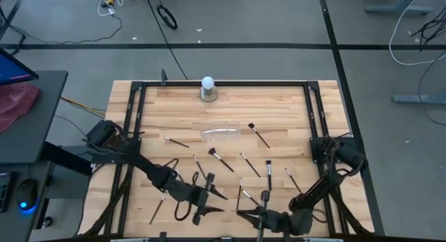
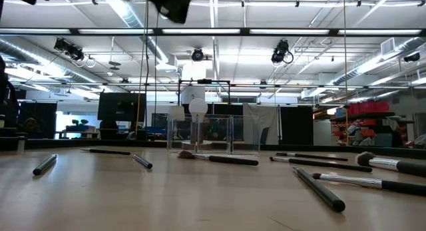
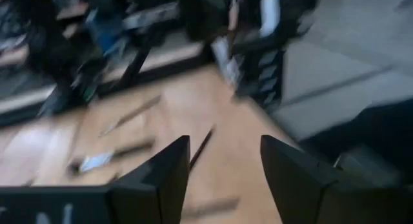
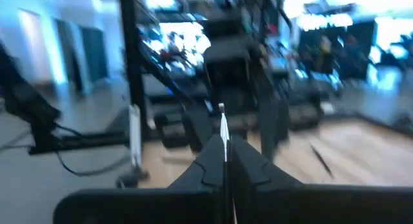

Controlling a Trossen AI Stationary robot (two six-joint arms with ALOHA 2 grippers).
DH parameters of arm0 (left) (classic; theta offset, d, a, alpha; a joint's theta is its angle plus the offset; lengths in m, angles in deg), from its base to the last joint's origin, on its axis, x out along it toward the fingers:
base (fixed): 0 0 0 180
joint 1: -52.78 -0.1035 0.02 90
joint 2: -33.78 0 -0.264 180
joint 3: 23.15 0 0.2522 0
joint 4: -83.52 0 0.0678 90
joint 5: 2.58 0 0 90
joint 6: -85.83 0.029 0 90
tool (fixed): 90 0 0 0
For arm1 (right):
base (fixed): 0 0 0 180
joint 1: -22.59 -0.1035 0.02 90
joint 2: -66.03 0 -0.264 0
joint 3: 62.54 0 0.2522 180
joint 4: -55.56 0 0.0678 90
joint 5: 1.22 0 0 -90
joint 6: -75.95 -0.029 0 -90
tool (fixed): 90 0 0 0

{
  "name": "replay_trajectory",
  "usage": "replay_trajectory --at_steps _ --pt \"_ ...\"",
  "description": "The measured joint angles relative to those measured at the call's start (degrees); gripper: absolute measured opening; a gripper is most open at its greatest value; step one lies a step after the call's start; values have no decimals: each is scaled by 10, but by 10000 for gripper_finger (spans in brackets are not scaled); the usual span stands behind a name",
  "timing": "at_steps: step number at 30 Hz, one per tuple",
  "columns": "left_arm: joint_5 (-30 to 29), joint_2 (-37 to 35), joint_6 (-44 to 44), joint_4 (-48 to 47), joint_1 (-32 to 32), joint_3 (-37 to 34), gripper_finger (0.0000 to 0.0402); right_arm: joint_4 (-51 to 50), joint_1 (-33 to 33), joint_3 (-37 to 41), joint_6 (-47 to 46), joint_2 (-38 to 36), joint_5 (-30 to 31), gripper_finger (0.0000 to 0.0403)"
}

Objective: Put items in baskets/containers
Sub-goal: Put the bottom liner brush into the transparent organizer

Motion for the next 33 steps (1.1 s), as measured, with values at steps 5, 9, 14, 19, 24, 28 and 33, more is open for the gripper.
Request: replay_trajectory --at_steps 5,9,14,19,24,28,33 --pt "26 38 9 135 -1 0 209 119 34 0 104 0 -101 6" --pt "25 69 8 230 -7 1 202 160 66 -1 131 0 -174 6" --pt "31 81 -7 294 -20 2 192 162 100 -1 131 0 -210 6" --pt "46 81 -21 311 -30 3 179 161 118 -1 129 0 -222 6" --pt "37 81 -21 328 -32 5 157 160 125 -1 128 0 -224 7" --pt "35 80 -23 343 -37 5 128 160 125 -2 128 0 -224 7" --pt "33 81 -23 354 -39 5 86 158 125 -3 128 -2 -226 7"
